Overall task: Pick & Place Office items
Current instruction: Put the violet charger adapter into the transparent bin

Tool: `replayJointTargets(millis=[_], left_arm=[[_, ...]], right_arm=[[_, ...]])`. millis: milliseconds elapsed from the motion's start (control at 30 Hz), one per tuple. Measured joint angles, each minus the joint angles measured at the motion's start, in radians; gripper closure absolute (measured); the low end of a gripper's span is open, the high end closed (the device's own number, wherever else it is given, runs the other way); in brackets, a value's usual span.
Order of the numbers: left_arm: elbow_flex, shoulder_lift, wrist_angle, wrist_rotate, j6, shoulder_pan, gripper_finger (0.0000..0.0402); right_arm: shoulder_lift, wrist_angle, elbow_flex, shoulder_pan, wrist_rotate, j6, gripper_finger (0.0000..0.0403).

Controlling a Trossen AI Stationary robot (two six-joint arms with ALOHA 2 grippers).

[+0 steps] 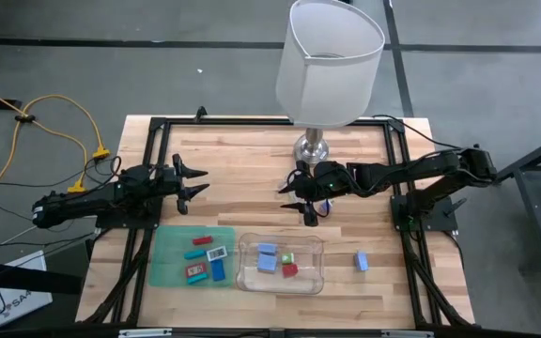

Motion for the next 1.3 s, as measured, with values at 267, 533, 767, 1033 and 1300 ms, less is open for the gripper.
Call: replayJointTargets(millis=[267, 533, 767, 1033, 1300], left_arm=[[0.000, 0.000, 0.000, 0.000, 0.000, 0.000, 0.0224], [0.000, 0.000, 0.000, 0.000, 0.000, 0.000, 0.0224], [0.000, 0.000, 0.001, 0.001, 0.000, 0.000, 0.0224], [0.000, 0.000, 0.000, 0.001, 0.000, 0.000, 0.0224], [0.000, 0.000, 0.000, 0.001, 0.000, 0.000, 0.0224]], right_arm=[[0.000, 0.000, 0.000, 0.000, 0.000, 0.000, 0.0223], [0.000, 0.017, 0.000, 0.000, 0.000, 0.000, 0.0223], [0.000, 0.101, 0.000, 0.000, 0.001, -0.004, 0.0223], [0.000, 0.159, 0.000, 0.000, 0.154, 0.007, 0.0223], [0.000, 0.178, 0.000, 0.003, 0.073, 0.024, 0.0223]])
